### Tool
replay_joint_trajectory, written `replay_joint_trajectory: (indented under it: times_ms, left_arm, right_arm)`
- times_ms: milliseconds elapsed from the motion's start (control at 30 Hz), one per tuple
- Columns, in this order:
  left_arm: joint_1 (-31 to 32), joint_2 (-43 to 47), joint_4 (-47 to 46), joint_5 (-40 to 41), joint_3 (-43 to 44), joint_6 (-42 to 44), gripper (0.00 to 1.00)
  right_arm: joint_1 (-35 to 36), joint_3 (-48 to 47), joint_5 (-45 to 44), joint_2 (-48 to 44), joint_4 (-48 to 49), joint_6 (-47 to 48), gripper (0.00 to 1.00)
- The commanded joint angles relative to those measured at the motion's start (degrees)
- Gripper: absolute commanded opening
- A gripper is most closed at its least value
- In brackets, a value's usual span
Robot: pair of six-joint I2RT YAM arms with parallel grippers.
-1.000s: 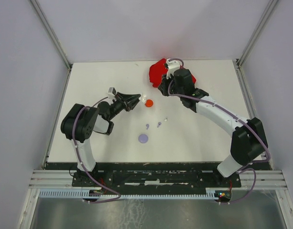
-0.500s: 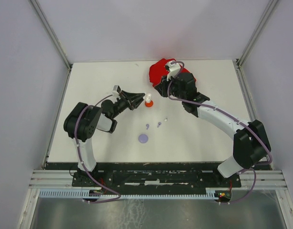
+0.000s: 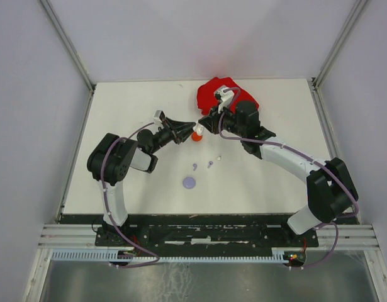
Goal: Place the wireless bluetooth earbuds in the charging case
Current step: Place the earbud in the charging case.
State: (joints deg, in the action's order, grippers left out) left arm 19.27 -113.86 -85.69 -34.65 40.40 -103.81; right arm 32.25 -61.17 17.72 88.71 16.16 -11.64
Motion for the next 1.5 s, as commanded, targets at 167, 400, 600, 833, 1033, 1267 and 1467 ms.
replay_joint_trajectory:
  times_ms: [167, 400, 600, 833, 1033, 1267, 1467]
  left_arm:
    - [0.6, -0.2, -3.1, -2.8, 2.4, -1.8, 0.03]
    - [0.7, 0.0, -3.1, -2.7, 2.4, -2.1, 0.03]
    - [0.7, 0.3, -3.1, -2.6, 2.6, -2.3, 0.03]
    - [0.7, 0.6, -3.2, -2.6, 2.8, -2.5, 0.03]
    - [0.6, 0.9, -3.2, -2.5, 2.8, -2.7, 0.03]
    - [0.7, 1.2, -3.1, -2.5, 3.1, -2.9, 0.03]
    - [0.7, 1.2, -3.0, -2.1, 3.7, -3.2, 0.03]
  right_arm:
    - [0.5, 3.1, 6.0, -1.6, 9.6, 3.5, 0.0]
    - [0.6, 3.7, 6.9, -1.1, 10.0, 3.9, 0.0]
    - [0.6, 4.2, 6.8, -1.1, 9.4, 4.6, 0.0]
    - [0.6, 4.6, 6.6, -1.2, 8.6, 5.5, 0.0]
    - [0.7, 5.0, 6.5, -1.1, 8.0, 6.1, 0.0]
    - [0.6, 5.3, 6.6, -1.2, 7.9, 6.2, 0.0]
    - [0.6, 5.4, 7.2, -1.1, 7.2, 6.3, 0.07]
